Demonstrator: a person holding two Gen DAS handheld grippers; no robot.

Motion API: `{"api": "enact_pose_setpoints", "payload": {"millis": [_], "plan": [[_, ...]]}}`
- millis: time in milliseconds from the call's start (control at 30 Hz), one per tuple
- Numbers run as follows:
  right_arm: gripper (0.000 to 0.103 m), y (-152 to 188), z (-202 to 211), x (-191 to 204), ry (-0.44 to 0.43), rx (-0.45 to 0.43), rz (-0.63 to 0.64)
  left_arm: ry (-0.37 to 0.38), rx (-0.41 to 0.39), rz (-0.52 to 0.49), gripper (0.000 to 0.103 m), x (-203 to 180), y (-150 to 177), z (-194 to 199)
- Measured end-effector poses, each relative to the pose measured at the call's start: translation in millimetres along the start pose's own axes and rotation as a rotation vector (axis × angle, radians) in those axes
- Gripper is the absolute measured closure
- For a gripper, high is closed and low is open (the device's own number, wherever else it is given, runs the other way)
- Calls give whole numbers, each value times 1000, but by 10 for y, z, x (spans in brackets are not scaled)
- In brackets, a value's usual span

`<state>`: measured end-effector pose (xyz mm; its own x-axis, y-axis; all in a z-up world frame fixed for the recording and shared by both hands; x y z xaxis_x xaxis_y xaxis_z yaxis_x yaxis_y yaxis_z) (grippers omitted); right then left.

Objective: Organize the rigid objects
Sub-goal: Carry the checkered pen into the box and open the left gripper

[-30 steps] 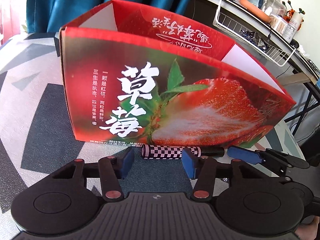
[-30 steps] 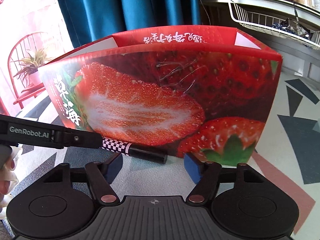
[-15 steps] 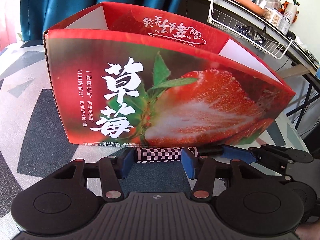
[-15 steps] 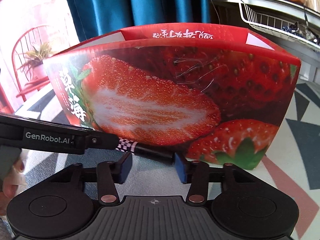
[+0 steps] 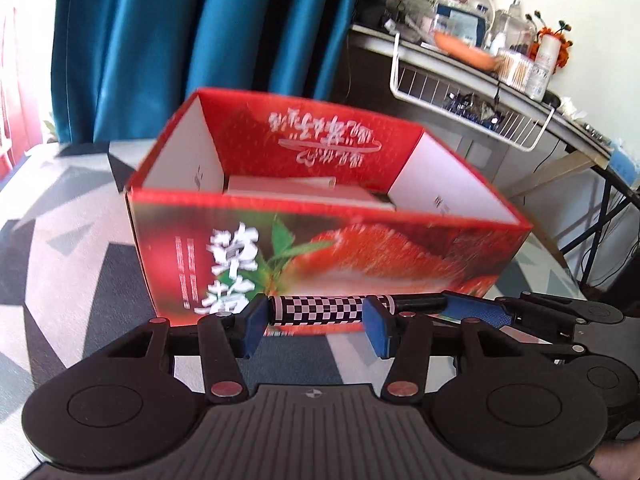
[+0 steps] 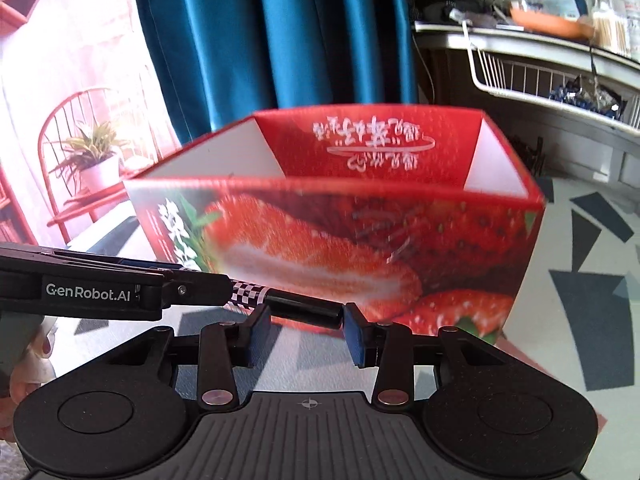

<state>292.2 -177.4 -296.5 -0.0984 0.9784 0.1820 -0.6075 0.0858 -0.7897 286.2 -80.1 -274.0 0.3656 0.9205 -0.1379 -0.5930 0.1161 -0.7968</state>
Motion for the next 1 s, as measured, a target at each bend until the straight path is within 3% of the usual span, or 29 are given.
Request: {"api": "enact_pose_setpoints", "payload": {"millis": [233, 433, 667, 867, 1000], "plan": [[65, -387, 281, 98, 6, -108, 51, -1, -107, -23, 49, -113, -393, 244], [65, -682, 316, 58, 21, -152, 74, 8, -141, -34, 49, -184, -627, 231], [65, -880, 121, -80, 50, -143, 87, 14, -95, -1, 49, -138, -727, -107], [65, -868, -187, -203, 52, -65, 62, 7, -32, 28, 49, -44, -726, -398], [61, -849, -298, -246, 55, -45, 42, 46, -17, 53, 46, -9, -710, -463]]}}
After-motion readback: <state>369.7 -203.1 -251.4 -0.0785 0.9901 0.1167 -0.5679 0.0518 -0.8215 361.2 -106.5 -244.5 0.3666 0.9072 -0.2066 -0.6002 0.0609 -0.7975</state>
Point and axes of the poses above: each gripper's, at about its wrist camera, not at the fingertips, and z roughly against the way its jaws point, x to its left, y to its underside, the point moved 9 cm from there along -z, roughly the way its jaws point, and after that the axes turned 3 degrees about -y, right-handed, at the moved point
